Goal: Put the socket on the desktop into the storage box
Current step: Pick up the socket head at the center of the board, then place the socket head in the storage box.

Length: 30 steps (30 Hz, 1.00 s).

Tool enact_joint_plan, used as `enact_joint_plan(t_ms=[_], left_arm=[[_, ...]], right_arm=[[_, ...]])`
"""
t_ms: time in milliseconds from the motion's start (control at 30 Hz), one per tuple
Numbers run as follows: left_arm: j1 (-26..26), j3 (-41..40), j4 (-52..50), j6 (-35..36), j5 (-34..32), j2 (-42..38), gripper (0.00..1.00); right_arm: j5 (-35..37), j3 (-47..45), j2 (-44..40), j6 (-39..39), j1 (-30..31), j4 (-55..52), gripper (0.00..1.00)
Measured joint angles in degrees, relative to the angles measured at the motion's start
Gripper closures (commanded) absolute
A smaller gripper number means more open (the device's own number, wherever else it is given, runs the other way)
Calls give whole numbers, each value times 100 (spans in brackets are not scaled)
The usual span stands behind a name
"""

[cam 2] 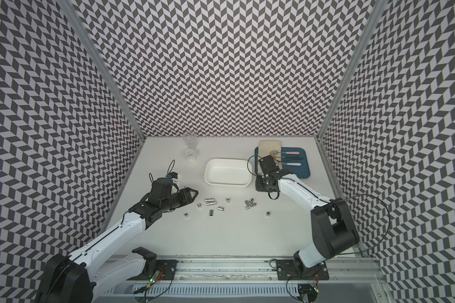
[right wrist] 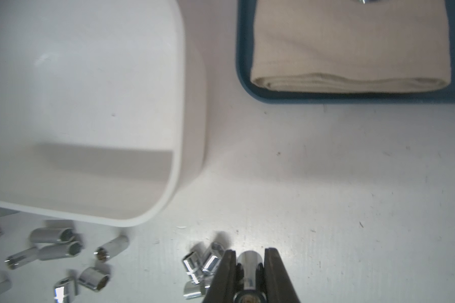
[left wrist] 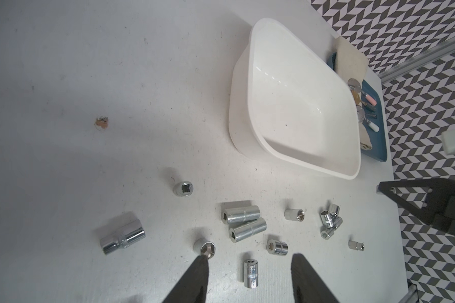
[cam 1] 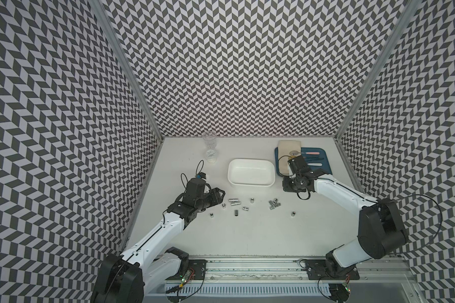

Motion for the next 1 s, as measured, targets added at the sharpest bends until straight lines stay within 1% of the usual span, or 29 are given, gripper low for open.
enact_joint_plan(t_ms=[200, 533, 833, 1000], left_arm=[[0, 0, -50, -4, -83, -192, 43], [197, -116, -313, -20, -199, -745, 42], [365, -291, -625, -105, -306, -1051, 43], [411, -297, -664, -195, -341, -1056, 43]], right_arm=[[-20, 763, 197, 35, 258, -140, 84], [-140, 1856, 1462, 44, 632, -232, 83], [-315, 2450, 2439, 39, 706, -225, 82], [-400, 2629, 2771, 35, 708, -205, 81]])
